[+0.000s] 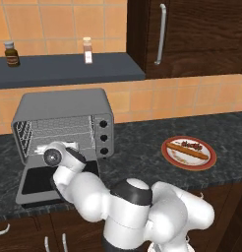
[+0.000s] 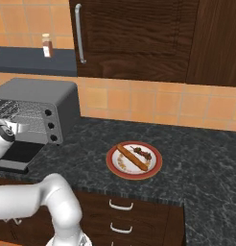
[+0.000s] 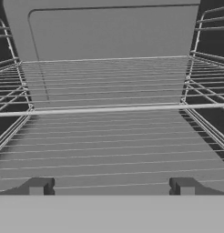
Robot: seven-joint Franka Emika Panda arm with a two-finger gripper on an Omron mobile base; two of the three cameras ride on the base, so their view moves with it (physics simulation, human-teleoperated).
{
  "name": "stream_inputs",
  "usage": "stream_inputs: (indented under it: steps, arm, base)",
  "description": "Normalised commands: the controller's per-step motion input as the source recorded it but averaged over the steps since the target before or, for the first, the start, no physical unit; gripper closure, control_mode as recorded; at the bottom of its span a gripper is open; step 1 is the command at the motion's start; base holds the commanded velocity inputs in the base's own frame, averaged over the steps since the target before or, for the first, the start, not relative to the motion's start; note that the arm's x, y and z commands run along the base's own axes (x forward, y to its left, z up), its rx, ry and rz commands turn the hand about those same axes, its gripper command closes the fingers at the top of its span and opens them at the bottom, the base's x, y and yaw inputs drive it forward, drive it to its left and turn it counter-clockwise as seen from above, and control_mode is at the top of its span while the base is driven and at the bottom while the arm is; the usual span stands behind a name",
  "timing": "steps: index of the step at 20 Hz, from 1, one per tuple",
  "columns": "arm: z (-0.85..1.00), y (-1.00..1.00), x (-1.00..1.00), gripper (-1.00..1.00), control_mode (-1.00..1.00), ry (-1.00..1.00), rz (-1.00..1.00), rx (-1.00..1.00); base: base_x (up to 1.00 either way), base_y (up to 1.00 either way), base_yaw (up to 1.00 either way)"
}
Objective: Pick up the kebab skewer and baguette bread, and place them inside the toaster oven. Close the toaster oven door and start by setting the timer.
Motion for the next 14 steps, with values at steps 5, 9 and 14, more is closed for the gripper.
stream_inputs:
  steps: [5,9,14]
  arm:
    - [-0.12,0.06,0.17,-1.00,-1.00,0.00,0.00,0.00]
    - [-0.16,0.04,0.00,-1.00,-1.00,0.00,0.00,0.00]
    - [-0.07,0.02,0.01,-1.00,-1.00,0.00,0.00,0.00]
  base:
    - [0.00,0.00,0.00]
    - [0.00,0.00,0.00]
    - [0.00,0.00,0.00]
